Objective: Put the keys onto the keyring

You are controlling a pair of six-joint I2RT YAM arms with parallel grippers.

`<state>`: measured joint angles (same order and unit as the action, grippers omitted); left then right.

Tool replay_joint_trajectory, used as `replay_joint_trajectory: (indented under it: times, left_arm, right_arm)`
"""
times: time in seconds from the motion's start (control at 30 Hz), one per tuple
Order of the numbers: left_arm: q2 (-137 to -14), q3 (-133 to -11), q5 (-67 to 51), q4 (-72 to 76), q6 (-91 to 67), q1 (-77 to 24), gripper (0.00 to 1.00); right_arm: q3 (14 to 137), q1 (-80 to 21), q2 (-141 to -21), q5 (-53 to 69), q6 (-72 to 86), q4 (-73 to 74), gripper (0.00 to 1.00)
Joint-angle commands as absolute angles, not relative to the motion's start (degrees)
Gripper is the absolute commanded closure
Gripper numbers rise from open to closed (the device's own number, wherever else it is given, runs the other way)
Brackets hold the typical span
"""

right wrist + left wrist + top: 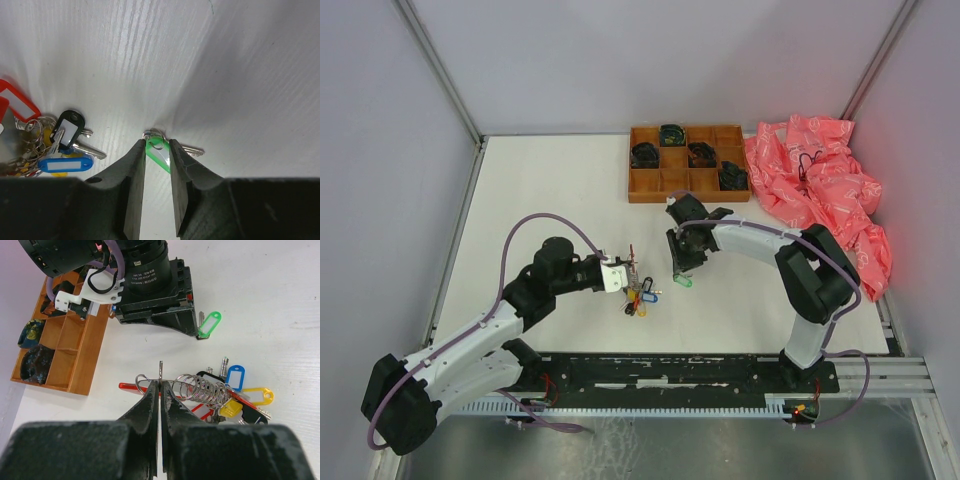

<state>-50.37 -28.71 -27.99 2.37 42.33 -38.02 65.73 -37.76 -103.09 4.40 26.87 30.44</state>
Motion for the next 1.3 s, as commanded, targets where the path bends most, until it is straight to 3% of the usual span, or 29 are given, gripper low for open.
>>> replay_joint_trajectory:
  times: [0.0,0.37,0.7,0.9,1.27]
  left_arm:
    - [-50.5,-30.4,-28.9,5.0,42.1,-38.3,0.97]
    - [-50.3,-30.3,-28.8,5.0,42.1,-38.3,0.97]
    - [-50.2,-30.4,-28.7,5.0,42.1,-38.3,0.97]
    - [-50.2,-30.4,-28.8,5.0,42.1,-38.3,0.97]
    - [-50.5,-30.6,-28.9,4.9,41.9,-38.3,0.97]
  right_arm:
    - [65.6,-38.0,-103.7,4.7,28.1,28.5,0.66]
    - [66.6,-40.4,-105.8,2.3,27.1,29.4,0.73]
    - [70.1,-44.3,-105.2,-7.3,22.8,34.9,0.99]
    - [73.4,-45.8,-105.3,-13.3,18.5,38.9,0.99]
    - [74.3,-46.0,-110.0,-11.3,17.2,38.5,0.95]
